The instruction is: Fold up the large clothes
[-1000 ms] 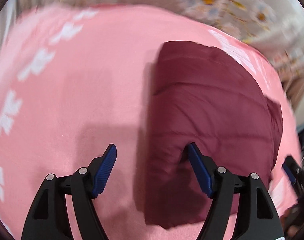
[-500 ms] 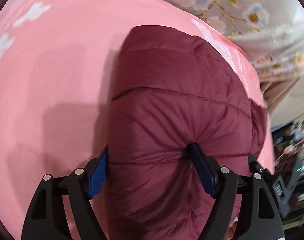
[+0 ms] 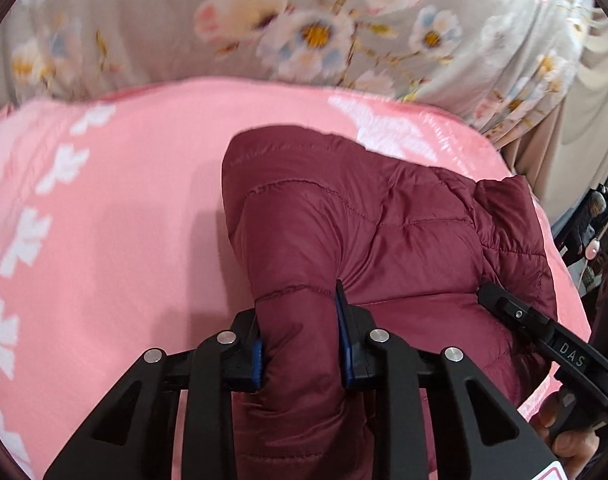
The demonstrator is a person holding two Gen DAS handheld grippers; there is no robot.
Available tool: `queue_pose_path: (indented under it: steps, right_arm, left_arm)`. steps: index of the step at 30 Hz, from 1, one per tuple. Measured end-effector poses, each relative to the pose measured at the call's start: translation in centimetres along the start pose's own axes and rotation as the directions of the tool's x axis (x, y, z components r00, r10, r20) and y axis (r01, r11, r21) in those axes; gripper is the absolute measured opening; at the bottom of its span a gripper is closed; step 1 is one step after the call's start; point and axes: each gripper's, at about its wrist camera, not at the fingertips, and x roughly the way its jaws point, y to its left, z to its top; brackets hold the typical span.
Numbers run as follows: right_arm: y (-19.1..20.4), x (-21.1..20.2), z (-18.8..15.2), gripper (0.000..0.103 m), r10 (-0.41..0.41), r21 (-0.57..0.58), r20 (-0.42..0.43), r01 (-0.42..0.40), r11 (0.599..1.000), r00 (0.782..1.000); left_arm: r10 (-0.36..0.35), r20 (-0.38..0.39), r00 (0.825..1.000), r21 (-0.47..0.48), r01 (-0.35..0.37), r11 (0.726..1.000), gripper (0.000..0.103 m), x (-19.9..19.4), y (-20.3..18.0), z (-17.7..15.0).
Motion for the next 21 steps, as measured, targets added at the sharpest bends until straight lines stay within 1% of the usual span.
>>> queue_pose_path:
  steps: [4,9,12,15,21]
  right_arm:
    - [2.5,-2.3,0.9,0.017,0.011,-0.053,0.068,-0.007,0.999,0.998]
    - [6.2,-4.6,2.7,0.017,0.041,-0.126,0.147,-0.022,0.992,0.988]
    - [8.2,-5.4,3.4,0.017,0.054,-0.166,0.183,-0.023,0.986,0.982]
    - [10.3,-5.9,3.9,0.017,0.078,-0.211,0.217,-0.031,0.977,0.973]
    - [14.4,-5.5,4.9,0.017,0.124,-0.284,0.256,-0.048,0.958,0.959]
  left_arm:
    - [-0.009,0.078,0.997,0.033,0.006,0.999,0.024,-3.0,-0.4,1.2]
    - [0.001,0.183,0.983,0.072,-0.015,0.997,0.024,-7.0,-0.5,2.7]
    - [0.014,0.232,0.973,0.085,-0.035,0.996,0.024,-9.0,-0.1,3.7]
    - [0.033,0.29,0.956,0.092,-0.062,0.994,0.024,-11.0,0.7,4.7]
    - [0.058,0.365,0.929,0.1,-0.101,0.99,0.024,-13.2,2.8,6.1]
